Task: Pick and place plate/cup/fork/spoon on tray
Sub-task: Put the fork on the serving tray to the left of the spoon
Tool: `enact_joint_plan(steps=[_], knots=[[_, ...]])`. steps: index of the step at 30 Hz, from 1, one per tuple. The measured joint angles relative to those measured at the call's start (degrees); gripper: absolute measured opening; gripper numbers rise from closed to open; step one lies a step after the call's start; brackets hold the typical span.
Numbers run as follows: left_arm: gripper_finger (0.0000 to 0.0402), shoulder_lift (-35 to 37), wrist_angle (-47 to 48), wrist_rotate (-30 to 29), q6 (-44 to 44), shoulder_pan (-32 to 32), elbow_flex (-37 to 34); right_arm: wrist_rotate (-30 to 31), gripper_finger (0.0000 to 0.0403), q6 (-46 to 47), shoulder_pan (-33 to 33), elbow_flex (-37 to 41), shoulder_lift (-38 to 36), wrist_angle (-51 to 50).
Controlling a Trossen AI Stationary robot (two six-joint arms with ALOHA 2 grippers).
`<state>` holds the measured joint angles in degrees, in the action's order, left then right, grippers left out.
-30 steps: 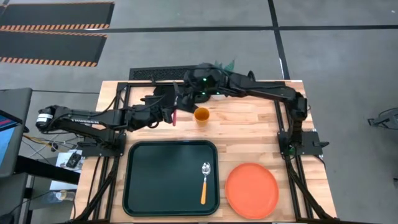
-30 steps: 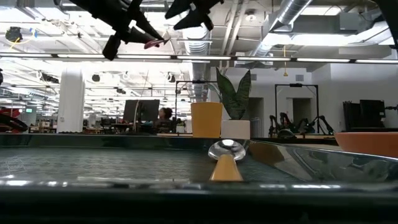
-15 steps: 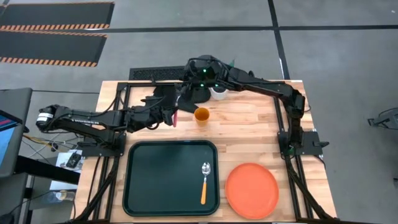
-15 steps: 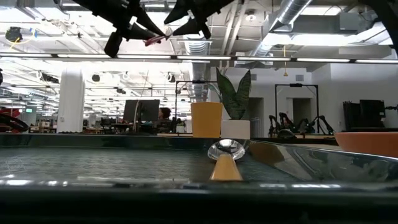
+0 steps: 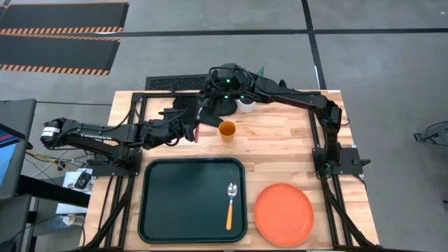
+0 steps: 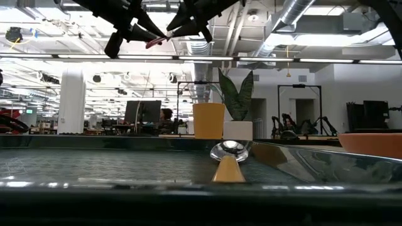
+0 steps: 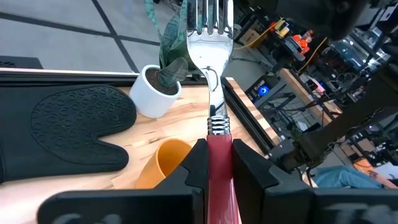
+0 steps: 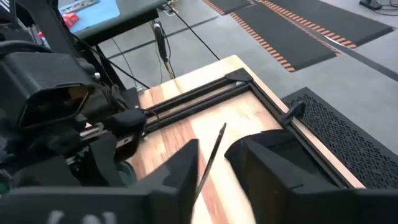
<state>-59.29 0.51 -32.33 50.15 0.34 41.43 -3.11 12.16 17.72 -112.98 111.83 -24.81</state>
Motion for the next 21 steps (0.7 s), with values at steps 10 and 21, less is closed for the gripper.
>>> enact_joint_plan(steps=[10,21], knots=[[0.0032,-0.02,0.19,-0.20,0.00,0.04,0.00,-0.22,0.0021,0.45,0.11,-0.01,0.00,-0.23],[0.0052,-0.02,0.17,0.74,-2.98,0.04,-0.02,-0.28,0.0003,2.93,0.26,-0.01,-0.04,-0.84]])
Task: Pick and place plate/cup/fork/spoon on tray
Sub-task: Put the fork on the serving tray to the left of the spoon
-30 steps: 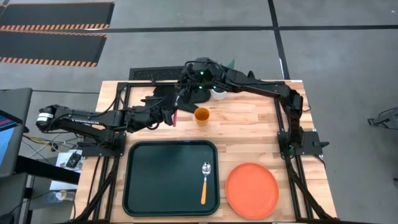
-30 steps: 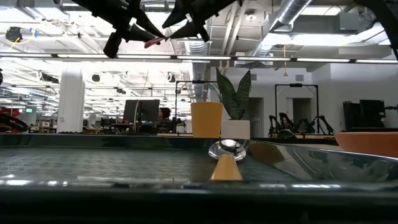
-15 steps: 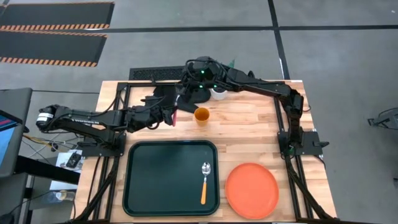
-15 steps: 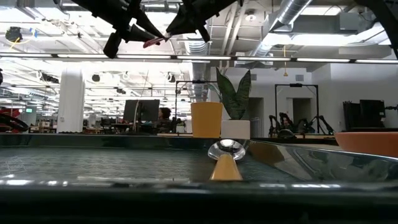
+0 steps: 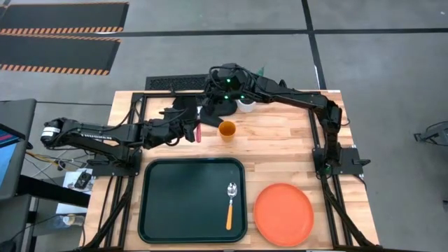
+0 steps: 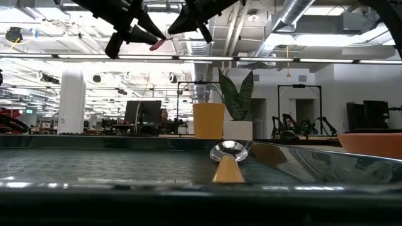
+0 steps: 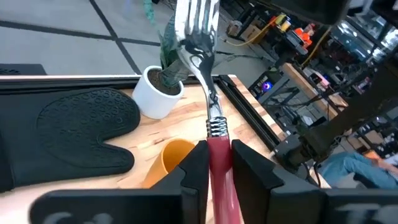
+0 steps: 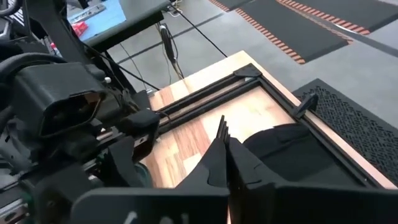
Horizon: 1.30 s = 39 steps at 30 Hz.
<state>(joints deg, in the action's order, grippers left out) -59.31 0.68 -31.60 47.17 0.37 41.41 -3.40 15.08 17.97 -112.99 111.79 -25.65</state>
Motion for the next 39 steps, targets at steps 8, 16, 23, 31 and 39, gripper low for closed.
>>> enact_joint_plan(steps=[8,16,23,31,39], knots=[[0.0170,1.15,0.23,7.19,-3.30,0.05,0.00,-4.86,0.0001,1.26,2.22,0.07,-0.15,-4.42],[0.0236,12.50,8.86,7.20,-1.04,0.05,0.00,-12.92,0.0001,1.48,1.90,1.12,-3.12,-11.62],[0.0229,25.29,10.69,1.42,-3.04,-0.06,0.02,-9.27,0.0001,7.62,-5.67,22.08,-16.60,4.92],[0.0219,28.63,15.48,-1.95,-3.44,-0.06,0.03,-3.01,0.0000,22.68,-18.05,54.92,-24.97,44.04],[0.0219,27.42,18.84,-2.52,-3.08,-0.06,-0.02,-2.38,0.0000,26.18,-24.79,60.65,-11.04,62.86]])
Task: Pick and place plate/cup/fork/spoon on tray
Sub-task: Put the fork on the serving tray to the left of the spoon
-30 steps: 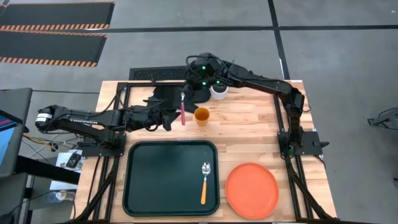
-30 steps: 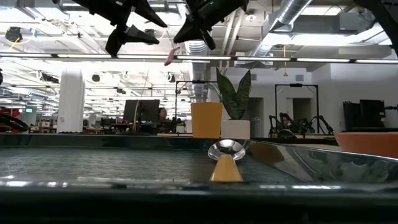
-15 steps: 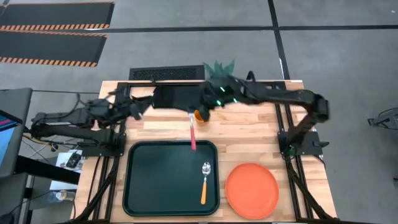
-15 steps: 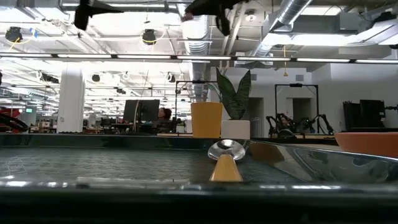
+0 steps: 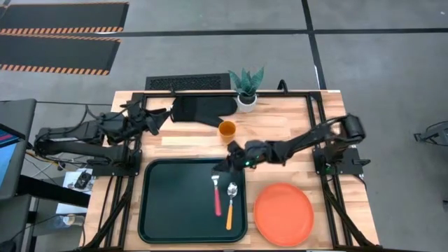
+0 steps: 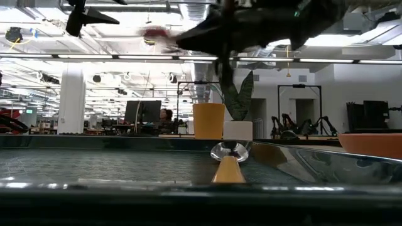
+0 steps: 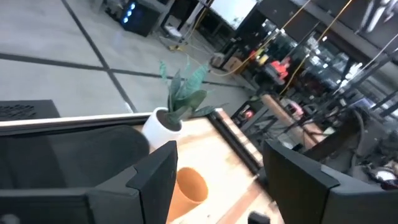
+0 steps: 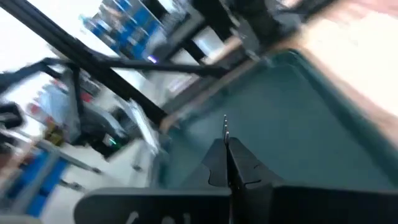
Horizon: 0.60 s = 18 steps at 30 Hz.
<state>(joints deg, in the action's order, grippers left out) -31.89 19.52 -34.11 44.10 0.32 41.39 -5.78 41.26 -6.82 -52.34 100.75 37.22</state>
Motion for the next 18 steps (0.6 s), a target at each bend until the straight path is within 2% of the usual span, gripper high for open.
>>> enact_joint_plan(steps=[3,10,14,18], knots=[[0.0219,-0.11,0.82,0.59,0.46,-0.02,0.00,1.90,0.0000,2.18,-1.45,-0.11,6.50,10.27],[0.0219,-0.36,2.90,0.55,0.68,-0.02,-0.02,8.37,0.0000,8.25,-7.74,0.00,18.45,23.31],[0.0219,-0.36,3.53,0.42,0.67,-0.02,-0.02,13.49,0.0000,9.79,-10.93,0.09,20.52,25.96],[0.0219,-0.38,4.01,0.33,0.50,-0.02,-0.02,18.08,0.0000,8.97,-11.68,0.25,20.17,21.36]])
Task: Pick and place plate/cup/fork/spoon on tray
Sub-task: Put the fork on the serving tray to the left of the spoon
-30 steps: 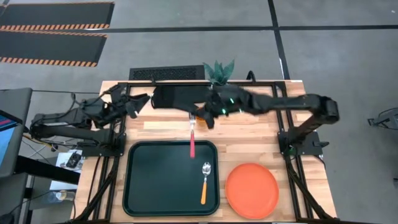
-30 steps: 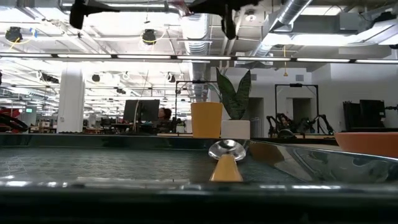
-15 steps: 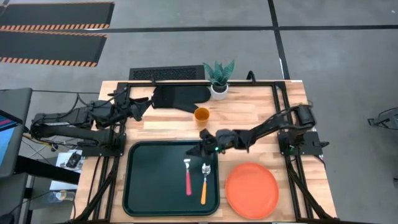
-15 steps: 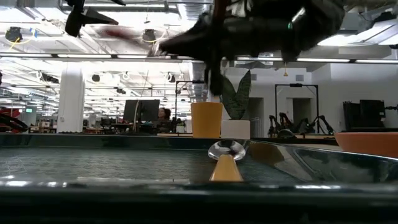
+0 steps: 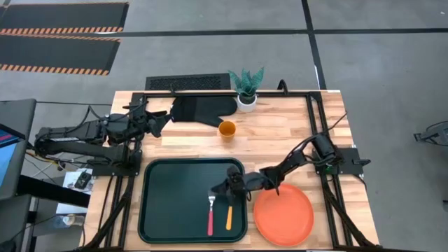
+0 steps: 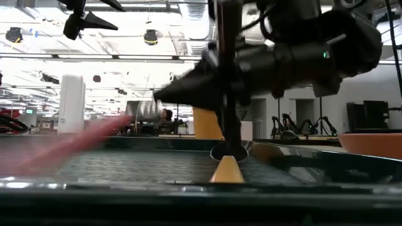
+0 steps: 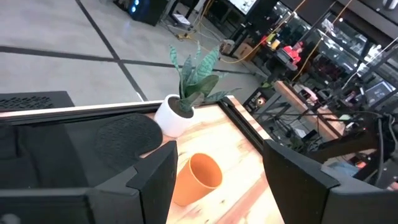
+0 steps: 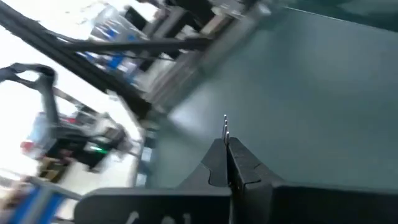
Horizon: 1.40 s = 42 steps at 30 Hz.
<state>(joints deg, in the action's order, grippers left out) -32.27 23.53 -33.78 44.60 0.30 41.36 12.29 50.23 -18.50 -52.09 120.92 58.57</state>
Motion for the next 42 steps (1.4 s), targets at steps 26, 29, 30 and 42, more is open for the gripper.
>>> enact_joint_plan(steps=[26,29,30,42], knots=[[0.0219,-0.01,0.15,-4.61,0.96,0.00,0.00,-6.18,0.0001,0.73,2.53,10.55,-5.00,3.07],[0.0219,-0.36,0.15,-4.61,1.14,0.02,0.00,-5.01,0.0001,0.37,2.52,10.55,-5.00,2.28],[0.0219,-0.39,0.15,-4.59,1.18,0.02,0.00,-4.90,0.0002,0.36,2.47,10.54,-5.00,1.74],[0.0219,-1.75,0.07,-4.59,1.70,0.02,0.00,-4.90,0.0071,-2.37,1.61,9.82,-4.97,-1.87]])
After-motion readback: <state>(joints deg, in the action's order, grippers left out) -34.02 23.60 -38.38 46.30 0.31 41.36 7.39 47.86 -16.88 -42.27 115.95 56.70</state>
